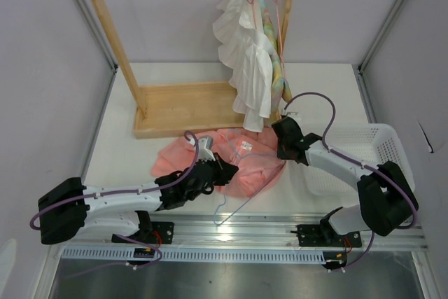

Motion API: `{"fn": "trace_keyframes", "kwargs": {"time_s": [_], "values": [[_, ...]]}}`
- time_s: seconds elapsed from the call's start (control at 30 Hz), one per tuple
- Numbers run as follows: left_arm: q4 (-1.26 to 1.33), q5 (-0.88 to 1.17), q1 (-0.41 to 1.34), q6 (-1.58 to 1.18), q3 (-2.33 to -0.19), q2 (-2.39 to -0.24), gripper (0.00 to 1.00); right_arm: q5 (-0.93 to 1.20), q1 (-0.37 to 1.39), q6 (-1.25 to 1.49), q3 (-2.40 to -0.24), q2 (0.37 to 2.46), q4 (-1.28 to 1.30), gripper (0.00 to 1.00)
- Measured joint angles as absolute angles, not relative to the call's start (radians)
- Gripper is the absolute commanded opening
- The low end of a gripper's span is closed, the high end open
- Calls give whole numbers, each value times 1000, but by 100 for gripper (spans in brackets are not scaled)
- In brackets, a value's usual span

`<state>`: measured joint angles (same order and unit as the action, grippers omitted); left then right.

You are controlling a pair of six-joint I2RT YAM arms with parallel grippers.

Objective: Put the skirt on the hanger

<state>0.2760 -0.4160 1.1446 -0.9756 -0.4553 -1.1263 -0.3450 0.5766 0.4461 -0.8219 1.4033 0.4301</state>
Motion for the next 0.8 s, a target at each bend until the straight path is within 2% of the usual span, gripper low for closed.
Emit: {"fn": "trace_keyframes", "kwargs": {"time_s": [0.4, 0.47, 0.5, 0.57, 0.8], "values": [[250, -416, 1145, -975, -455, -1114, 0, -353, 576, 471, -789, 1439, 390, 20], [248, -416, 1145, -976, -455, -1114, 0, -353, 576, 471, -788, 1443, 383, 16], [247, -416, 1145, -976, -455, -1113, 0, -353, 577, 471, -788, 1444, 382, 7], [245, -416, 1145, -975, -455, -1112, 0, -352, 577, 473, -788, 1444, 379, 0], [244, -414, 1145, -975, -455, -1112, 0, -355, 593, 478, -788, 1443, 377, 0]]}}
